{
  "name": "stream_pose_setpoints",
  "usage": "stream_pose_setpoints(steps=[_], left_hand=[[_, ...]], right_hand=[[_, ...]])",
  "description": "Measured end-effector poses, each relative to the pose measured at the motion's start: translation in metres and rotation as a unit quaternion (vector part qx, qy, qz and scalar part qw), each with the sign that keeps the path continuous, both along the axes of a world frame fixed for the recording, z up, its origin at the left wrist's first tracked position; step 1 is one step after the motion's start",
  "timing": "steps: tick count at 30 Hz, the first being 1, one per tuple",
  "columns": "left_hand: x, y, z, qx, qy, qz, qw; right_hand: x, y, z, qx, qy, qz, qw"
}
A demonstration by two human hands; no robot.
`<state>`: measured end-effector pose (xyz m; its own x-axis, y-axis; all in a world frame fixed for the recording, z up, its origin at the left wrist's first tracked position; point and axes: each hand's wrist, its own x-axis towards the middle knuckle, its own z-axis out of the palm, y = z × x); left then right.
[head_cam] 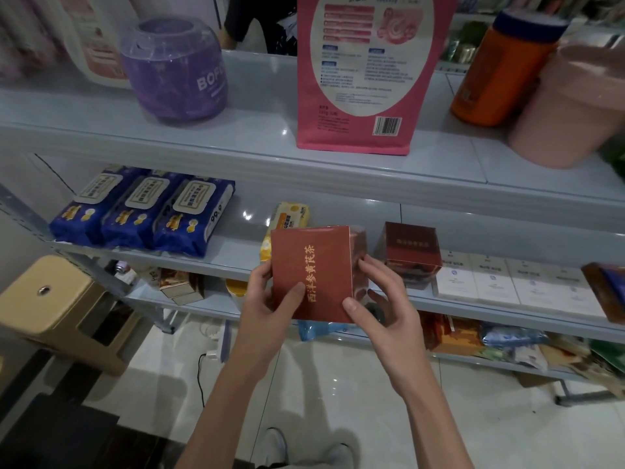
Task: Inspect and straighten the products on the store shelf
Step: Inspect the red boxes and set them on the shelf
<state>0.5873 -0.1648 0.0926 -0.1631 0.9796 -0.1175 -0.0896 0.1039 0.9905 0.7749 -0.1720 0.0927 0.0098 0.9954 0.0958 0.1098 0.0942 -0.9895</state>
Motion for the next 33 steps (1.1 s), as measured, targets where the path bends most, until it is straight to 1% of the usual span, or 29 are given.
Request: stream_pose_setpoints(steps=[3, 8, 10, 16, 18, 20, 26, 31, 33], left_hand=[[-0.001, 0.000, 0.001, 0.002, -0.006, 0.004, 1.000], [0.000, 0.001, 0.005, 0.004, -0.041, 0.028, 0.999], [0.000, 0.001, 0.007, 0.013, -0.044, 0.030, 0.999], [-0.001, -0.002, 0.010, 0.047, -0.024, -0.015, 0.998], [-0.001, -0.004, 0.010, 0.061, -0.010, -0.028, 0.998], [-0.002, -0.004, 0.011, 0.073, 0.024, -0.044, 0.996], [-0.001, -0.001, 0.009, 0.112, 0.114, -0.068, 0.985], [-0.001, -0.001, 0.005, 0.125, 0.126, -0.075, 0.981], [-0.001, -0.001, 0.003, 0.117, 0.129, -0.070, 0.982]], right_hand=[[0.001, -0.001, 0.002, 0.006, -0.019, 0.011, 1.000], [0.005, -0.003, 0.008, -0.003, -0.056, 0.072, 0.996], [0.004, -0.003, 0.008, 0.000, -0.052, 0.068, 0.996], [0.005, 0.000, 0.002, -0.008, -0.004, 0.015, 1.000], [0.005, 0.001, 0.001, -0.014, 0.026, -0.001, 1.000], [0.004, 0.000, 0.001, -0.025, 0.052, -0.021, 0.998], [0.003, 0.002, -0.003, -0.087, 0.090, -0.071, 0.990], [0.002, 0.003, -0.001, -0.094, 0.090, -0.083, 0.988], [0.000, 0.003, 0.001, -0.090, 0.093, -0.075, 0.989]])
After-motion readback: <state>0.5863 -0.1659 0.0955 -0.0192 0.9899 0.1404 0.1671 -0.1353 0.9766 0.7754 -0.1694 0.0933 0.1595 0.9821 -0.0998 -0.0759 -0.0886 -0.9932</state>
